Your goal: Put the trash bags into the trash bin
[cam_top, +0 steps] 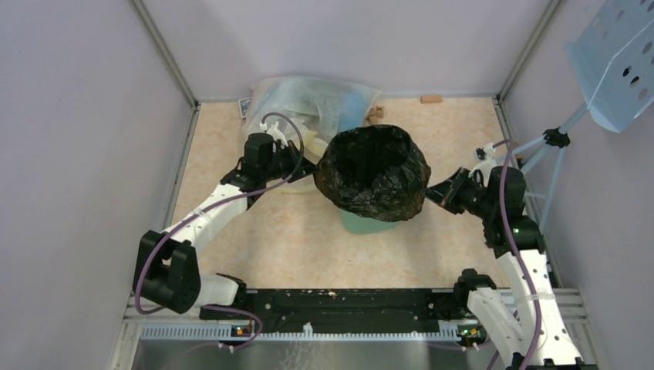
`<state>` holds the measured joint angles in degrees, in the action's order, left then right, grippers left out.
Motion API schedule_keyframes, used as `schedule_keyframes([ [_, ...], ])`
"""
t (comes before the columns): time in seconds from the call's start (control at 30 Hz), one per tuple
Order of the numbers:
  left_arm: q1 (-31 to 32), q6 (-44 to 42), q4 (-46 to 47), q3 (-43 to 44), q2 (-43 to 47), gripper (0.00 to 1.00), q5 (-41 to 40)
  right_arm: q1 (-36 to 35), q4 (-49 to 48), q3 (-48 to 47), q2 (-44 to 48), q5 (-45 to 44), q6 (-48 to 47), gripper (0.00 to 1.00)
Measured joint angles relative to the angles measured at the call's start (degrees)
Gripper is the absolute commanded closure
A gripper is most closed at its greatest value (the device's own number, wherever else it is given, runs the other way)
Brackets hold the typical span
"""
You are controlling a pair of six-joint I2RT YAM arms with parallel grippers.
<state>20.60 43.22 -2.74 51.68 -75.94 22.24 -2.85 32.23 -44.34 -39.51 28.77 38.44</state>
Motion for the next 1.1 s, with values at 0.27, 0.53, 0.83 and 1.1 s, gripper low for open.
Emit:
schedule_keyframes([
  [0.27, -0.1, -0.2, 2.6, 0.1, -4.9, 1.0, 2.9, 0.0, -2.9, 8.5, -1.2, -0.5, -0.9, 1.0],
  [0.53, -0.1, 0.0, 3.9, 0.1, -6.0, 1.0, 4.9, 0.0, -7.1, 15.2, -3.3, -0.5, -0.7, 1.0],
  [0.83, -0.1, 0.2, 8.1, -1.8, -7.8, 1.0, 6.3, 0.0, -11.8, 17.0, -4.6, -0.9, -0.7, 1.0],
  [1.1, -0.1, -0.2, 9.8, -3.5, -8.3, 1.0, 5.7, 0.0, -13.8, 18.8, -6.0, -2.1, -0.7, 1.0],
])
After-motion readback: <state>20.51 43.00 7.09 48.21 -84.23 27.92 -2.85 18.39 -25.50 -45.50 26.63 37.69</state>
